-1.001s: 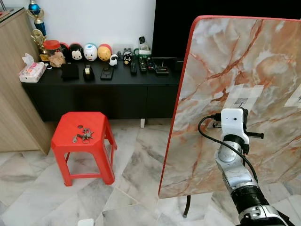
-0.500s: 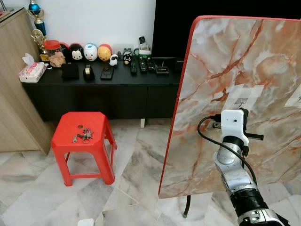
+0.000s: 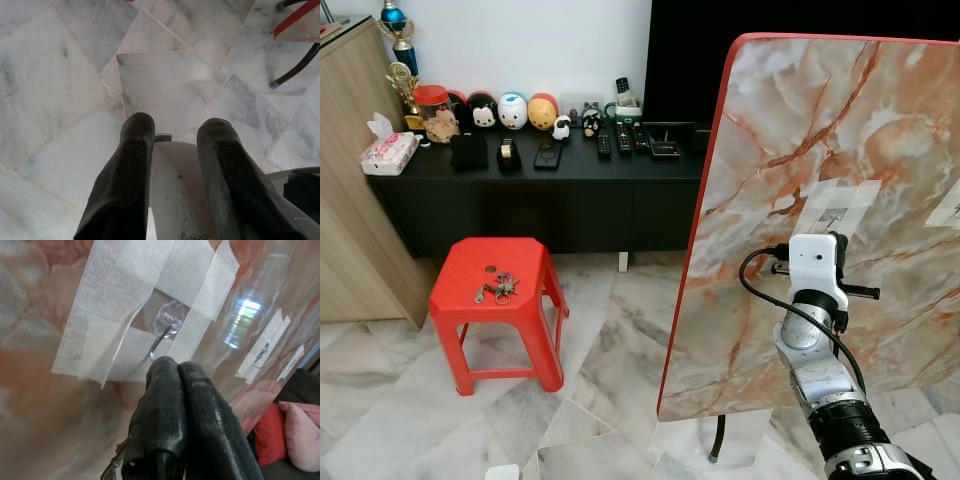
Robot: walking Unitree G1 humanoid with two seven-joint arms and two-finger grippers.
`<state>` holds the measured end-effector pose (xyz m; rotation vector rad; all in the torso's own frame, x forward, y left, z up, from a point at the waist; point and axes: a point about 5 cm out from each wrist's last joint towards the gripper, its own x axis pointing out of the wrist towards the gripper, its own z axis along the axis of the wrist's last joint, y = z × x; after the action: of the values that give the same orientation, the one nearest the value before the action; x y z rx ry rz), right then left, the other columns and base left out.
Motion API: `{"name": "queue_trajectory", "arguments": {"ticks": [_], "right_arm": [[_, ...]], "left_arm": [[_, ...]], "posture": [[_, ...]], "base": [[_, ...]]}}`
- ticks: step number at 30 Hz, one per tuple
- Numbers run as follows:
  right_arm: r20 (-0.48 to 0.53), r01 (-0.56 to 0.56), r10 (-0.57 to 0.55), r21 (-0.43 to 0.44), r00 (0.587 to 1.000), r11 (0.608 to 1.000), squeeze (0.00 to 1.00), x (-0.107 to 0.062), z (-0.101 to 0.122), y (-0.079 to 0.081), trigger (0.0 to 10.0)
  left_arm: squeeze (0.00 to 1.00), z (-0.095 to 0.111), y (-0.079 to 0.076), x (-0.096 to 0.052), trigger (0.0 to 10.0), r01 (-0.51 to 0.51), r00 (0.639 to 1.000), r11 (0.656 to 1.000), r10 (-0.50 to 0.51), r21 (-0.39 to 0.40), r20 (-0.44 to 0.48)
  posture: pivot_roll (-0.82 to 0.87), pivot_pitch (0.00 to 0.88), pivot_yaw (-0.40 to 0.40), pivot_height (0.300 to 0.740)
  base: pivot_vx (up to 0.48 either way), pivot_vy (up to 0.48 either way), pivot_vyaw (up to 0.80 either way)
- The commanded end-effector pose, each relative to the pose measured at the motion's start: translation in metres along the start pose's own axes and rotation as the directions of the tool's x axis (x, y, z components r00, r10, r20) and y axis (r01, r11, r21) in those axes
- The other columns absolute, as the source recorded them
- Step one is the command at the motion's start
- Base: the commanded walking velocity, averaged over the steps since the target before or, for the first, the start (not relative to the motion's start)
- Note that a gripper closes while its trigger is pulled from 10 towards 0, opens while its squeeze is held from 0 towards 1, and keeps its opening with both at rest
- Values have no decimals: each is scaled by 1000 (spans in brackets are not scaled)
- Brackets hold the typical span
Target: Hang keys on a hook
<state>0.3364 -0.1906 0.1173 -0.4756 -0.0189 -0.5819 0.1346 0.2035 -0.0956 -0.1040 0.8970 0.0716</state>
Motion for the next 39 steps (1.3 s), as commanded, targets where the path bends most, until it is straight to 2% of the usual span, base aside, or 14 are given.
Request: {"name": "queue_trajectory", "arguments": {"ticks": [1,9,23,39], "right_arm": [[12,8,-8,1,1000,1000,0,-1,1,-3,10000],[48,47,-49,42,998,998,0,-6,4,-9,10000],[31,26,-26,-5,999,1000,0,1,2,-8,10000],[42,40,-39,-8,998,999,0,6,4,-12,10000]], "left_arm": [[0,-18,-8,-4,10000,29,997,1000,-30,-11,-76],[0,-19,-8,-4,10000,30,996,999,-31,-10,-78],[0,-19,-9,-4,10000,30,997,999,-31,-10,-77],[0,-19,-8,-4,10000,28,997,1000,-29,-11,-76]], "posture": [[84,0,-96,740],[82,0,-96,740],[86,0,-99,740],[85,0,-96,740]], "base": [[0,0,0],[0,0,0],[0,0,0],[0,0,0]]}}
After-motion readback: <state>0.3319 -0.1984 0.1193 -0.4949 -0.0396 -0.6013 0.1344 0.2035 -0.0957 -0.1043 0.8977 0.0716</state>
